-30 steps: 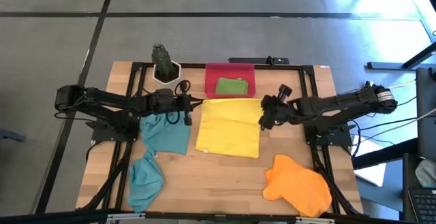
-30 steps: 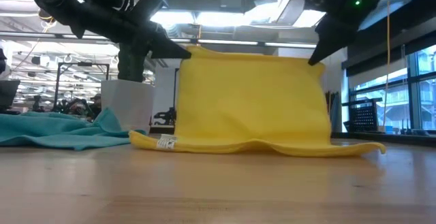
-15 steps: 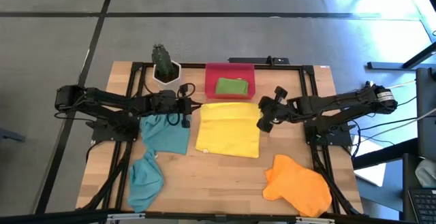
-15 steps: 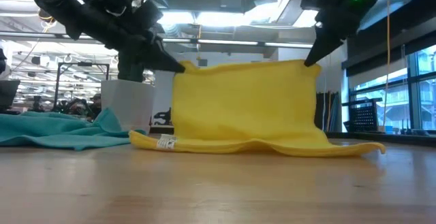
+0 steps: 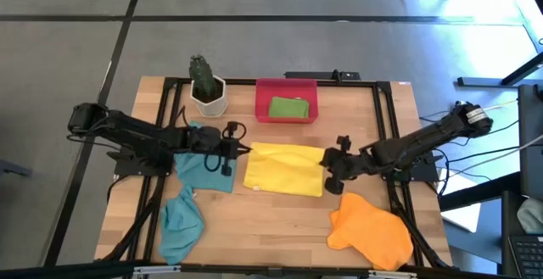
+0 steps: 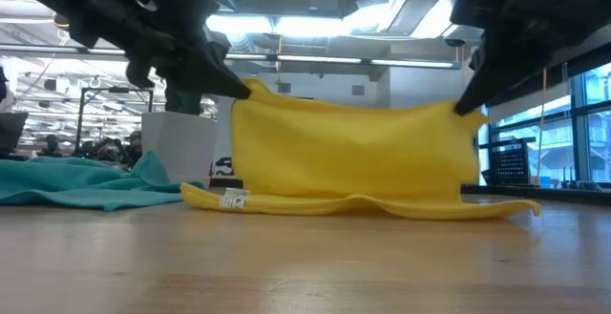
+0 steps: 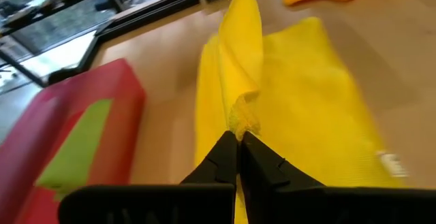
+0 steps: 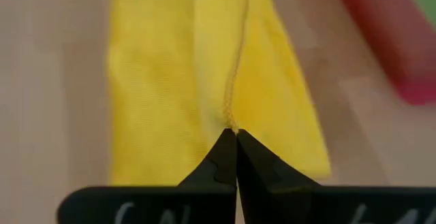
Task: Fold microfiber towels
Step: Fold the yellow microfiber towel
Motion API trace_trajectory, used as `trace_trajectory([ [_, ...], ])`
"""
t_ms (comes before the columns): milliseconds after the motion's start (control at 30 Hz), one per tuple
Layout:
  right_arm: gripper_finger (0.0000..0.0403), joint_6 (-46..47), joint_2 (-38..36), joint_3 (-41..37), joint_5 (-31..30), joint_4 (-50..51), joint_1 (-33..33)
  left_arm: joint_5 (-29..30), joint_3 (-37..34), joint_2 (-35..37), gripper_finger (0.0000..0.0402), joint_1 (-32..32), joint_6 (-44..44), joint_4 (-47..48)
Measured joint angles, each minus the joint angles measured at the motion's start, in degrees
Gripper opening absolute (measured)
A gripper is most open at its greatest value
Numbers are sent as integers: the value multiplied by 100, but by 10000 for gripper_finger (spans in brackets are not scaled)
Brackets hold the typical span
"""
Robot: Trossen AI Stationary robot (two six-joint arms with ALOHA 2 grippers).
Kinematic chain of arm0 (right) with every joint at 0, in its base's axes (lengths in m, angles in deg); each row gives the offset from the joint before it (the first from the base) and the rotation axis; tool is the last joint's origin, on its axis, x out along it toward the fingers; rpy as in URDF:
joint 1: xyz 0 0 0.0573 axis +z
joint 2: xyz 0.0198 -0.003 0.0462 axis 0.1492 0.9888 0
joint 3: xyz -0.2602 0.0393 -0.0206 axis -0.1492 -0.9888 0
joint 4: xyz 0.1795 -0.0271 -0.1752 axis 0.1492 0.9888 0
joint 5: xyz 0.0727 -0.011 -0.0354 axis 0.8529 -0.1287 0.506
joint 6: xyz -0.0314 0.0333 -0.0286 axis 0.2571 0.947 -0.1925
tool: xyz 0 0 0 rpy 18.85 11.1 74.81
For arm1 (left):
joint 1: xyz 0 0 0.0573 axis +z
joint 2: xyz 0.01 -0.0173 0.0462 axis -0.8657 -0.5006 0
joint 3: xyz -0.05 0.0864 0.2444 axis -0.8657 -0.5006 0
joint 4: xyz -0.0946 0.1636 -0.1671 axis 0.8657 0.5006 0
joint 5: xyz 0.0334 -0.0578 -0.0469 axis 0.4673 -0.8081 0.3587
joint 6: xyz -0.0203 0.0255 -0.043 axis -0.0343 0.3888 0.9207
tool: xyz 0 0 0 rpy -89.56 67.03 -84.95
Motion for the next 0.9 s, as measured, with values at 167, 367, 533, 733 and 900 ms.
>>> trace_trajectory([
  [167,0,6,0,-258,233,-774,312,0,0,0,0,-316,68,197],
  [367,0,120,0,-588,224,-1155,441,82,-4,-134,0,-514,174,332],
  [533,0,125,0,-472,-209,-629,317,584,-4,-205,0,-375,-225,-114],
  [733,0,24,-12,283,-1020,739,-97,1145,-4,-61,0,232,-940,-1463],
  [900,0,-58,-26,832,-1777,1680,-495,851,-2,-61,0,891,-1309,-1871],
])
